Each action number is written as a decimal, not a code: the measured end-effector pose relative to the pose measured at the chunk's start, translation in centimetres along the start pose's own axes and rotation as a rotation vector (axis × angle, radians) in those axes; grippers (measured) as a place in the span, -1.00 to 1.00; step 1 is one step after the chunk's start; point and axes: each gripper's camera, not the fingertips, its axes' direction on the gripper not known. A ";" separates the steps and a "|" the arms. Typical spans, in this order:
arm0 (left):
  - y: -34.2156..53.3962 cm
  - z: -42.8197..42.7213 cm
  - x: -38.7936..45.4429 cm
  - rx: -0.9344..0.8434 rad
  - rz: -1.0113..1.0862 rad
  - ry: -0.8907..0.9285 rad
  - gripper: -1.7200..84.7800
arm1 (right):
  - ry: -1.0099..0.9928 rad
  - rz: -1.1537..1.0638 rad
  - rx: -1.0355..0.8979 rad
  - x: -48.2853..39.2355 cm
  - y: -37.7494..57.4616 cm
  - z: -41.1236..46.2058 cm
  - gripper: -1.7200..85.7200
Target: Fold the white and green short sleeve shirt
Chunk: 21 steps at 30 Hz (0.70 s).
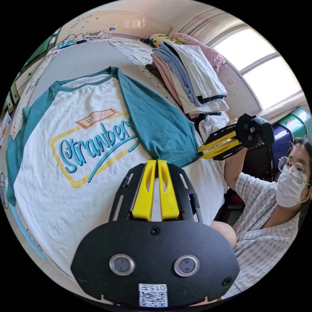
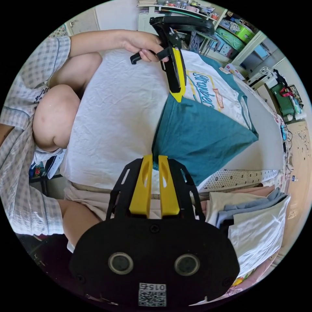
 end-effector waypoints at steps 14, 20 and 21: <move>2.2 -1.2 -5.2 0.010 -0.114 0.156 -0.96 | -0.082 -0.010 0.018 2.3 2.8 1.6 -0.95; 4.9 -6.8 -8.3 0.272 -0.197 0.170 -0.93 | -0.030 -0.023 0.185 2.4 6.2 0.0 -0.98; 6.2 -8.6 -9.9 0.376 -0.282 0.158 -0.91 | 0.009 -0.011 0.244 2.7 6.5 -0.3 -0.98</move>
